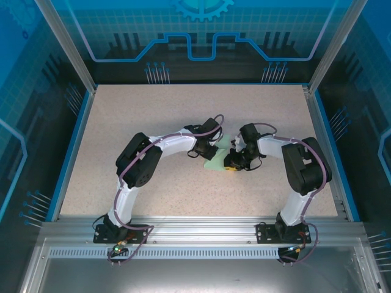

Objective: Fold a paper plane with a square sheet of paper (fold left side to right side)
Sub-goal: Fold the triangle a second time at the center of the table.

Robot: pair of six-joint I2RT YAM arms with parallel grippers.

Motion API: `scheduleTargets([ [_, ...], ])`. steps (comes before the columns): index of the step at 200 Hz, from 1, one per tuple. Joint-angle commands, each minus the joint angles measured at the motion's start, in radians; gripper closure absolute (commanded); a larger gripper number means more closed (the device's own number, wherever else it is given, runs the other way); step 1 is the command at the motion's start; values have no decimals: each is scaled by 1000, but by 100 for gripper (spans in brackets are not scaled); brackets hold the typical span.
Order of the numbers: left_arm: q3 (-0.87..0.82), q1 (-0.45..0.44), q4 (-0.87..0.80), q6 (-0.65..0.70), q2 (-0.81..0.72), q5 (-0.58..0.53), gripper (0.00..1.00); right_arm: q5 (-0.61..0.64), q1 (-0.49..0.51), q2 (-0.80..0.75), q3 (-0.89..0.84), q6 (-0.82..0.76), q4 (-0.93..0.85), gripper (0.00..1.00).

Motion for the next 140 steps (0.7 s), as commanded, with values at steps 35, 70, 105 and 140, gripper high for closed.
scheduleTargets([
  [35, -50, 8, -28, 9, -8, -15, 88, -151, -60, -65, 20, 113, 134, 84],
  [70, -54, 9, -24, 4, -11, -17, 90, -156, -50, 7, 87, 192, 206, 86],
  [105, -57, 9, -22, 4, -11, -20, 91, -130, -35, 71, 144, 214, 220, 86],
  [140, -60, 7, -19, 3, -11, -18, 91, -128, -27, 127, 164, 223, 230, 86],
])
